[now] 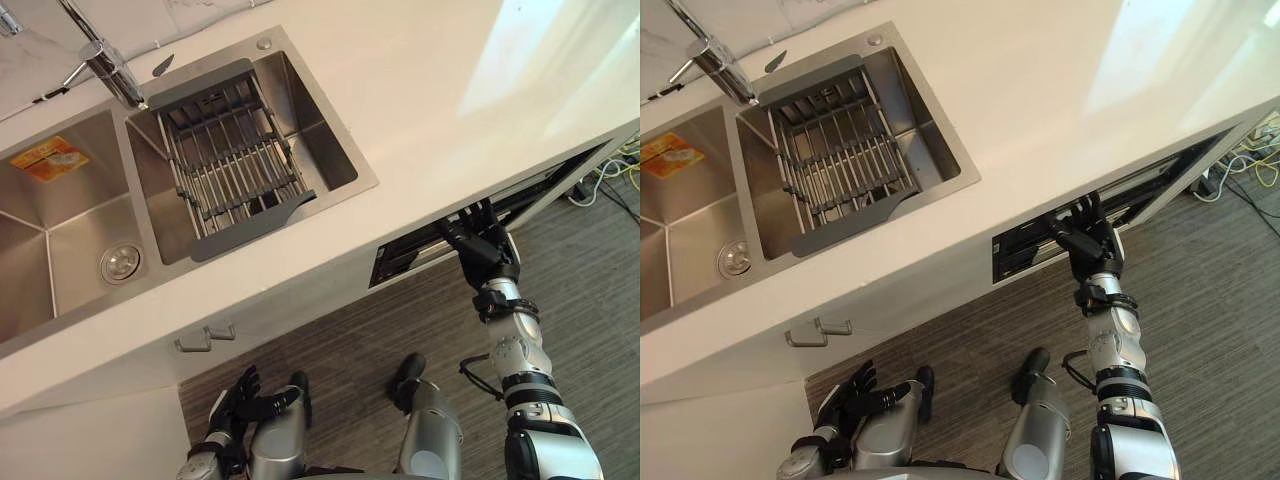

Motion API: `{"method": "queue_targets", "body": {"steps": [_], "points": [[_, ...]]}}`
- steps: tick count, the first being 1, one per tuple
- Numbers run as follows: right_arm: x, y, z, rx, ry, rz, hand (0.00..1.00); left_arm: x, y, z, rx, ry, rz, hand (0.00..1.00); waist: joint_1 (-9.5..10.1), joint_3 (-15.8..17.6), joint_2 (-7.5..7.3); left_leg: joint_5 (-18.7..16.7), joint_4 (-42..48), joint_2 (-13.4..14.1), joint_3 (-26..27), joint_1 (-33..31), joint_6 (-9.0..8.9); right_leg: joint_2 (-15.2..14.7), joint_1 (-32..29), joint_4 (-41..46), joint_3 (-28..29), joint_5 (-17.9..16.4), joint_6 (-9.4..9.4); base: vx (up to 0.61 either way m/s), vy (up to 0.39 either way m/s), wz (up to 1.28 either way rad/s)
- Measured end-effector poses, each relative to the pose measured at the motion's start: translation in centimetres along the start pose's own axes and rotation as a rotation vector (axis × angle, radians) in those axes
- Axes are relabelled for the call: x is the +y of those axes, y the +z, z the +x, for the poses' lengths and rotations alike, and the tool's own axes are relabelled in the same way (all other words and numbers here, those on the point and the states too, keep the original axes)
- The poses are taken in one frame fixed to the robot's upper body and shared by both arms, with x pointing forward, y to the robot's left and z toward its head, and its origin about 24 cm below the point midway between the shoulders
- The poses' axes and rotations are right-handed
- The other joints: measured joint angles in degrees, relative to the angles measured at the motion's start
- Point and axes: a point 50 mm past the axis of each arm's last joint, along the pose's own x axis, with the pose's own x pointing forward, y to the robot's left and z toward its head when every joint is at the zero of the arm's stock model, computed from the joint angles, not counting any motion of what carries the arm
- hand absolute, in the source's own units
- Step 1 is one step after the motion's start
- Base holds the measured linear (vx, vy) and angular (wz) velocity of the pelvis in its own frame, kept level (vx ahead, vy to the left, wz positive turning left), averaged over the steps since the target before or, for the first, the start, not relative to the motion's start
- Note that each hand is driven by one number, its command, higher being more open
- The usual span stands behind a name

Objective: Walk over to the sink, pick up the cup, carry it to the dishwasher, place the cup inside the dishwasher, then close the dishwasher door

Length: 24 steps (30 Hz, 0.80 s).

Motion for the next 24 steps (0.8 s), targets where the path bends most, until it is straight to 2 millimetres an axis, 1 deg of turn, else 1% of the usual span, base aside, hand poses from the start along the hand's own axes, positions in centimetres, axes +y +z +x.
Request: {"method": "queue_targets", "body": {"steps": [2, 5, 8, 10, 13, 15, 17, 18, 19, 20, 21, 22, 23, 24], "points": [[0.5, 0.2, 0.5, 0.006, 0.006, -0.02, 1.0, 0.0, 0.3, 0.2, -0.006, 0.0, -0.004, 1.0, 0.44, 0.07, -0.03, 0.09, 0.0, 0.65, 0.28, -0.47, -0.15, -0.13, -0.49, 0.18, -1.31, 0.0, -0.02, -0.04, -0.036, -0.15], [0.9, 0.2, 0.9, 0.026, 0.001, -0.064, 1.0, -0.1, 0.7, 0.5, -0.021, 0.0, -0.014, 1.0, 1.09, 0.31, -0.24, 0.28, -0.14, 1.47, 0.34, -0.6, -0.75, -0.08, -1.25, 1.07, -1.93, -0.79, -1.26, -0.04, -0.055, -0.06], [1.7, 0.1, 1.4, 0.05, 0.012, -0.1, 1.0, -0.2, 1.1, 0.7, -0.03, -0.003, -0.011, 1.0, 1.56, 0.57, -0.37, 0.46, -0.79, 2.56, 0.15, -0.76, -0.83, 0.86, -1.3, 0.44, -3.48, -0.94, -1.48, -0.03, -0.055, -0.08], [1.9, 0.1, 1.6, 0.056, 0.012, -0.113, 1.0, -0.2, 1.3, 0.8, -0.035, -0.002, -0.007, 1.0, 1.58, 0.71, -0.6, 1.02, -1.57, 2.79, -0.09, -0.35, -1.47, 1.14, -1.26, 0.53, -3.72, -1.07, -1.68, -0.02, -0.051, -0.04], [2.2, -0.1, 1.5, 0.073, 0.009, -0.165, 1.0, 0.0, 1.7, 0.8, -0.048, 0.003, 0.003, 1.0, 1.52, 1.26, -1.56, 2.09, -2.78, 3.13, -0.11, 0.88, -2.39, 1.68, -0.59, 0.54, -3.76, -1.26, -2.06, 0.0, -0.024, -0.02], [1.9, -0.8, 0.1, 0.095, 0.017, -0.233, 1.0, 0.5, 1.9, 0.8, -0.049, 0.02, 0.014, 1.0, 1.38, 1.73, -2.45, 2.52, -4.61, 3.14, -0.18, 3.66, -2.54, 2.24, 1.82, -0.31, -4.01, -1.29, -2.11, 0.0, 0.0, 0.0], [1.7, -1.5, -1.1, 0.115, 0.024, -0.27, 1.0, 0.7, 1.9, 0.7, -0.046, 0.032, 0.024, 1.0, 1.23, 1.52, -3.1, 2.75, -5.89, 3.06, -0.12, 5.27, -2.47, 2.65, 3.17, -1.36, -3.95, -1.19, -2.01, 0.01, 0.019, -0.03], [1.4, -2.5, -2.5, 0.137, 0.021, -0.302, 1.0, 1.1, 1.8, 0.5, -0.041, 0.042, 0.034, 1.0, 1.12, 0.85, -4.23, 3.11, -7.75, 2.81, -0.1, 6.44, -2.41, 3.19, 3.92, -2.87, -3.76, -1.13, -1.95, 0.04, 0.043, -0.07], [1.3, -3.1, -3.1, 0.151, 0.018, -0.31, 1.0, 1.4, 1.7, 0.4, -0.038, 0.048, 0.037, 1.0, 1.02, 0.45, -4.83, 3.28, -8.57, 2.63, -0.14, 6.81, -2.29, 3.43, 4.05, -3.47, -3.57, -1.1, -1.89, 0.06, 0.052, -0.1], [1.0, -4.3, -4.5, 0.19, 0.013, -0.331, 1.0, 1.9, 1.5, 0.1, -0.028, 0.061, 0.054, 1.0, 0.52, -0.3, -6.06, 3.73, -10.01, 2.33, -0.15, 7.54, -2.1, 3.74, 4.29, -4.31, -3.21, -0.82, -1.47, 0.06, 0.047, -0.05], [0.9, -5.0, -5.2, 0.216, 0.009, -0.339, 1.0, 2.2, 1.3, -0.1, -0.021, 0.068, 0.058, 1.0, 0.02, -0.58, -6.53, 3.95, -10.55, 2.26, -0.15, 7.95, -1.95, 3.8, 4.67, -4.62, -3.18, -0.68, -1.25, 0.12, 0.08, 0.01], [0.3, -6.5, -6.9, 0.274, -0.014, -0.336, 1.0, 2.6, 0.9, -0.4, -0.004, 0.079, 0.066, 1.0, -0.68, -1.3, -7.41, 4.12, -11.49, 2.03, -0.13, 8.96, -1.89, 3.83, 5.36, -5.05, -2.92, -0.26, -0.64, 0.12, 0.072, 0.08], [-0.3, -7.8, -8.9, 0.333, -0.047, -0.335, 1.0, 3.0, 0.7, -0.6, 0.009, 0.088, 0.083, 1.0, -1.25, -1.83, -7.98, 4.29, -12.49, 1.8, -0.11, 10.28, -1.69, 3.83, 6.46, -5.4, -2.59, -0.09, -0.46, 0.15, 0.094, 0.09], [-0.6, -8.4, -9.8, 0.363, -0.062, -0.341, 1.0, 3.1, 0.5, -0.7, 0.015, 0.092, 0.087, 1.0, -1.61, -2.07, -8.22, 4.3, -12.86, 1.7, -0.11, 10.91, -1.73, 3.83, 7.0, -5.6, -2.48, 0.06, -0.47, 0.14, 0.084, 0.04]]}}
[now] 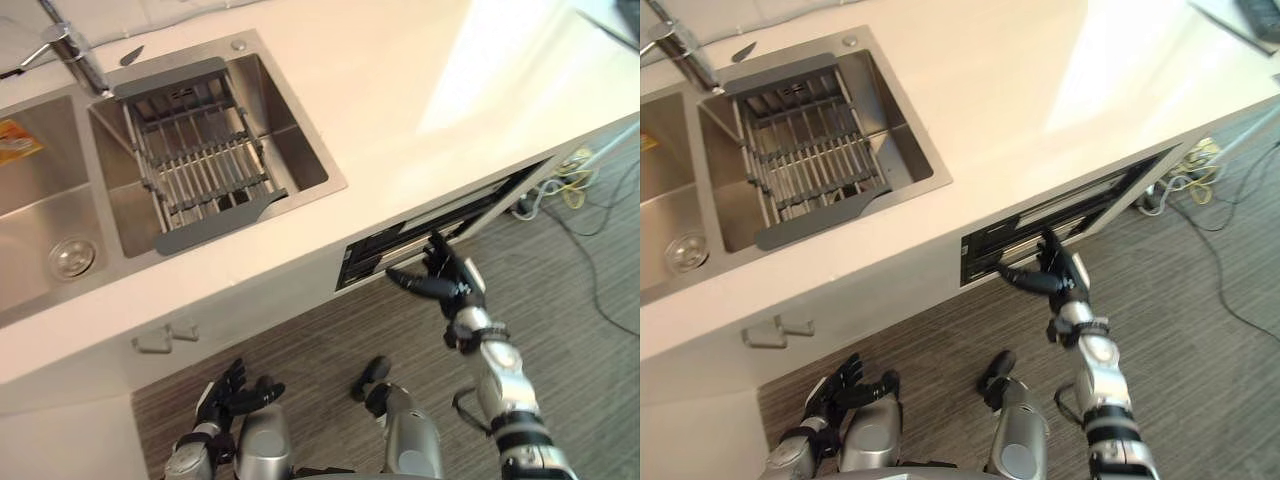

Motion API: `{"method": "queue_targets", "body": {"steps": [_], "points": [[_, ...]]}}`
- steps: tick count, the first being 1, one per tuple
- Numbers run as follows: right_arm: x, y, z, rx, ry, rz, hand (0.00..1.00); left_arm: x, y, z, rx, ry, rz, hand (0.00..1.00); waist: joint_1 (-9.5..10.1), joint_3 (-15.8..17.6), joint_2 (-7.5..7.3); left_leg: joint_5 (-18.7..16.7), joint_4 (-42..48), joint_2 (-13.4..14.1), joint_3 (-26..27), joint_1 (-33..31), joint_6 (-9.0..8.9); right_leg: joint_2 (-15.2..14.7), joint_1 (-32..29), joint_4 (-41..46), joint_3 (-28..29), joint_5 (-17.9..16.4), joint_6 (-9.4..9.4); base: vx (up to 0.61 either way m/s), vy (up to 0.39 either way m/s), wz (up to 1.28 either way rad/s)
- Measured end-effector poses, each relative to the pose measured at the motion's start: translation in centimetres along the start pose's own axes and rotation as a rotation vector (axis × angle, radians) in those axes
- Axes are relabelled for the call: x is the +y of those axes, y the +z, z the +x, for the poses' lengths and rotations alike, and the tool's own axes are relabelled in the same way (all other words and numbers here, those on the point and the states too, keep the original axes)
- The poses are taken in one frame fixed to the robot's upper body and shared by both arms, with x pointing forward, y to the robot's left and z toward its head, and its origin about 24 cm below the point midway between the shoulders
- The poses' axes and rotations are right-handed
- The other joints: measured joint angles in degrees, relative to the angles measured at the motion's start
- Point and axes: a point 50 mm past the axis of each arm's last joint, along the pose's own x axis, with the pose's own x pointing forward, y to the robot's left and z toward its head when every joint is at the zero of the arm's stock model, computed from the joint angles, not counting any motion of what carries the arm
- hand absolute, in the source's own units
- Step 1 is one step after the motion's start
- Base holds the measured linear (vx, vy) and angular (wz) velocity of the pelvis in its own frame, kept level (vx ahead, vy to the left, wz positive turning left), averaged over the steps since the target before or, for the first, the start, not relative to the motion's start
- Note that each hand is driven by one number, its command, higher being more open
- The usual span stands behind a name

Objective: Walk over to the sink, pick up the cup, carry it to the dishwasher, place the cup inside the dishwasher, then close the dishwasher door

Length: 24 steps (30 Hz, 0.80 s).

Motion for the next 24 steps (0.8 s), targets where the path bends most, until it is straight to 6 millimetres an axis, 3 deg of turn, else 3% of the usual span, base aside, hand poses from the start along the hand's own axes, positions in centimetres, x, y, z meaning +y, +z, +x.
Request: {"method": "queue_targets", "body": {"steps": [1, 4, 9, 15, 20, 24], "points": [[-0.1, -2.3, -1.7, 0.078, -0.024, -0.009, 1.0, 0.2, -0.5, -0.2, 0.022, 0.013, 0.007, 1.0, -0.42, -1.63, -0.34, 0.3, -0.98, -0.22, 0.22, 0.78, -0.45, 0.08, 0.51, -0.58, 0.19, 0.34, 0.09, 0.14, 0.087, 0.0], [0.3, -6.5, -4.8, 0.242, -0.066, -0.048, 1.0, 0.4, -1.5, -0.8, 0.058, 0.022, 0.036, 1.0, -1.59, -4.25, -0.33, 0.33, -2.09, -0.55, 0.9, 3.0, -0.43, 0.31, 2.78, -2.33, 0.44, 1.48, 0.21, 0.17, 0.107, -0.03], [0.6, -11.1, -8.0, 0.418, -0.126, -0.018, 1.0, 0.5, -2.1, -1.1, 0.083, 0.022, 0.067, 1.0, -1.97, -6.8, -0.35, 0.15, -3.68, -0.65, 1.47, 6.23, -0.13, 0.86, 6.27, -4.83, 0.31, 2.16, 1.23, 0.1, 0.067, 0.01], [-1.1, -14.1, -11.4, 0.485, -0.259, 0.154, 1.0, 0.8, -4.2, -2.2, 0.156, 0.046, 0.063, 1.0, -2.59, -10.86, 0.3, -0.08, -5.03, -0.71, 1.5, 8.51, 0.23, 1.07, 9.96, -7.45, -0.96, 2.82, 2.32, -0.02, 0.035, 0.09], [-3.1, -14.9, -13.7, 0.461, -0.385, 0.278, 1.0, 1.0, -5.7, -3.3, 0.194, 0.06, 0.011, 1.0, -2.97, -12.16, 0.77, 0.1, -6.17, -0.9, 1.51, 10.58, 0.51, 0.89, 11.94, -7.78, -1.25, 2.41, 3.16, -0.08, 0.012, 0.05], [-3.6, -15.1, -14.8, 0.461, -0.407, 0.282, 1.0, 1.1, -6.6, -3.8, 0.219, 0.079, -0.024, 1.0, -3.48, -13.26, 1.15, 0.88, -8.24, -1.29, 1.41, 11.57, 1.46, 0.67, 12.18, -7.78, -1.05, 2.18, 3.04, -0.08, 0.002, 0.04]]}}
